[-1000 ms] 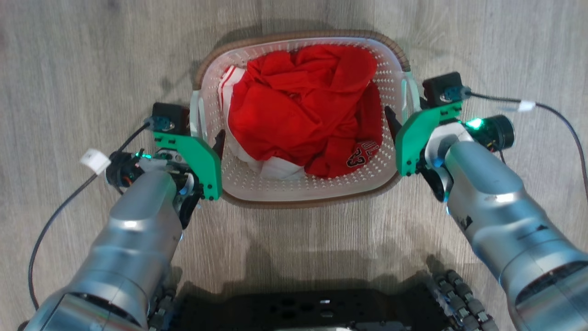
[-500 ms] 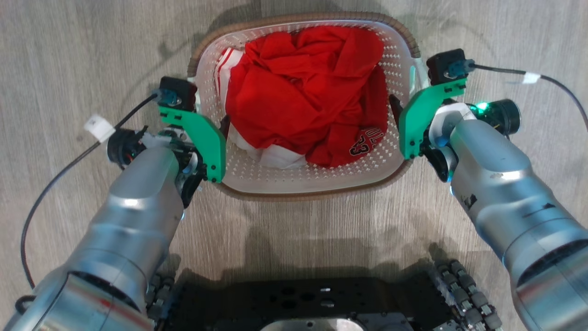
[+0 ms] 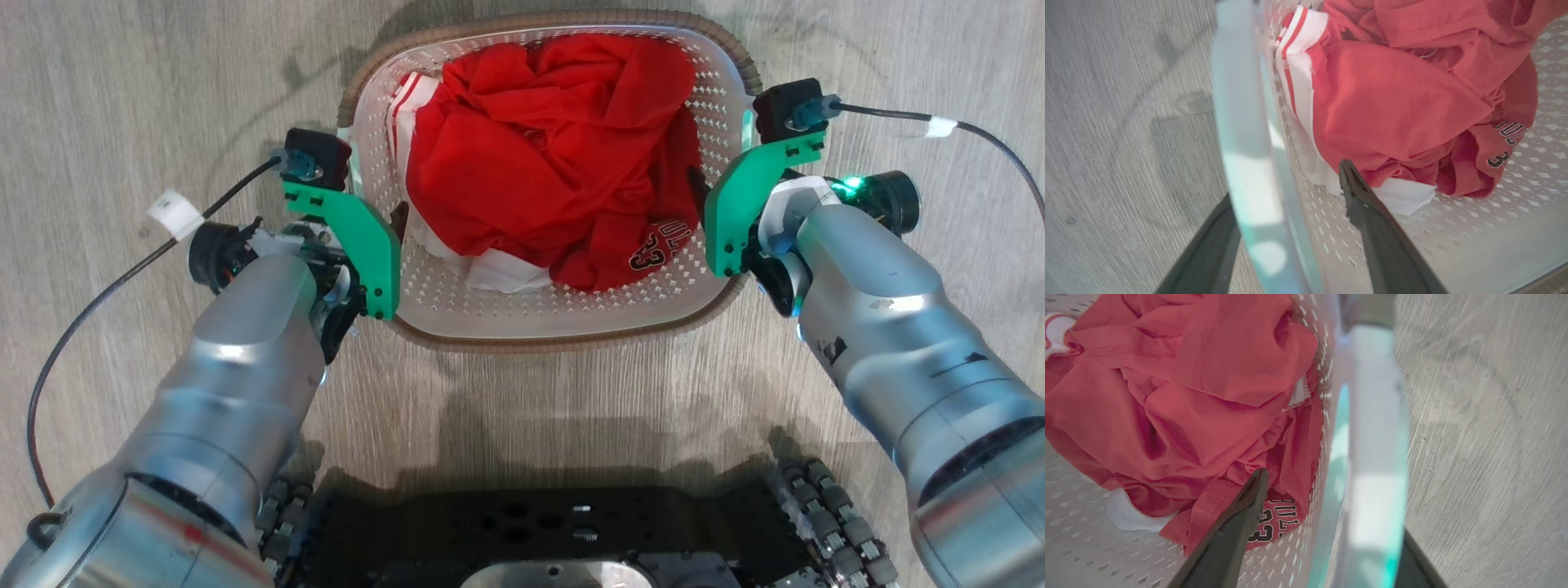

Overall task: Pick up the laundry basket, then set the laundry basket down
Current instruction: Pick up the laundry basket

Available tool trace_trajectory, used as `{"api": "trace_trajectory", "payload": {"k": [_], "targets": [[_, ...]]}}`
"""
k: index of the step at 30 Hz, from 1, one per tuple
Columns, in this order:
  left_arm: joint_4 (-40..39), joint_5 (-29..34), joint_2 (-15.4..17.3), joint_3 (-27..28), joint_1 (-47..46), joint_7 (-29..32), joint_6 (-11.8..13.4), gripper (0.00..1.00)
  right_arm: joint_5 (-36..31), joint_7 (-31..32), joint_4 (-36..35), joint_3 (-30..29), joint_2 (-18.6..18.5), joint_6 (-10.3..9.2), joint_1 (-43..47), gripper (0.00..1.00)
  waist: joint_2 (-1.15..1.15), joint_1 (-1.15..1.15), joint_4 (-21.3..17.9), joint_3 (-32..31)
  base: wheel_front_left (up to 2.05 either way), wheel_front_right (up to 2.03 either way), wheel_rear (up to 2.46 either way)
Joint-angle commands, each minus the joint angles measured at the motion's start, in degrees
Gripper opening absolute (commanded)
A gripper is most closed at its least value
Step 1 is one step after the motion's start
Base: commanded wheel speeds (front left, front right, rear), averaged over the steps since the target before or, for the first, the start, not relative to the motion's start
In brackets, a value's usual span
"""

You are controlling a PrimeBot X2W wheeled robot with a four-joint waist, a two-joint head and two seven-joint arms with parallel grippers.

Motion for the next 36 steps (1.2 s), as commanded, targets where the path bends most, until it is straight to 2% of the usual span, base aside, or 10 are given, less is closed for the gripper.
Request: {"api": "trace_trajectory", "payload": {"k": [1,2,3,4,5,6,19,26,31,36], "targets": [[0.03,-0.61,1.39,0.44,0.30,0.00,-0.35,1.00,0.85,0.15,-0.49,0.79,1.01,-0.09,1.87,1.00,0.00,-0.01,-0.10,0.01,0.00,0.00,0.00],[0.11,-0.91,1.39,0.33,0.26,0.06,-0.35,1.00,1.25,0.32,-0.51,1.00,1.01,-0.09,1.83,0.49,0.00,-0.01,-0.14,0.07,0.00,0.00,0.00],[0.18,-1.16,1.38,0.17,0.20,0.13,-0.35,0.80,1.55,0.41,-0.52,1.25,1.01,-0.09,1.74,0.20,0.00,-0.01,-0.16,0.12,0.00,0.00,0.00],[0.22,-1.39,1.38,-0.01,0.15,0.17,-0.35,0.46,1.78,0.43,-0.50,1.53,1.01,-0.09,1.59,0.00,0.00,-0.01,-0.16,0.17,0.00,0.00,0.00],[0.26,-1.68,1.37,-0.14,0.10,0.13,-0.35,0.17,1.99,0.40,-0.46,1.78,1.01,-0.09,1.42,0.00,0.00,-0.01,-0.15,0.21,0.00,0.00,0.00],[0.28,-1.94,1.37,-0.30,0.06,0.12,-0.35,0.00,2.27,0.35,-0.49,2.00,1.01,-0.09,1.29,0.00,0.00,-0.01,-0.14,0.25,0.00,0.00,0.00],[-0.97,-6.18,1.35,-3.37,0.85,1.34,-0.35,0.00,4.93,0.26,0.98,4.67,1.01,-0.09,1.31,0.00,0.00,-0.01,0.06,-0.97,0.00,0.00,0.00],[-2.77,-8.69,1.92,-6.78,2.43,5.68,-0.35,0.00,7.53,6.63,0.46,7.11,1.01,-0.09,2.77,0.00,0.00,-0.01,-1.04,-5.58,0.00,0.00,0.00],[-3.86,-11.23,2.97,-9.13,4.90,9.09,-0.35,0.00,10.36,13.25,-0.60,8.95,1.01,-0.09,4.92,0.00,0.00,-0.01,-2.12,-11.14,0.00,0.00,0.00],[-5.06,-14.01,3.84,-11.29,7.35,12.35,-0.35,0.00,12.65,16.49,-1.19,10.52,1.02,-0.09,6.67,0.00,0.00,-0.01,-2.59,-16.96,0.00,0.00,0.00]]}}
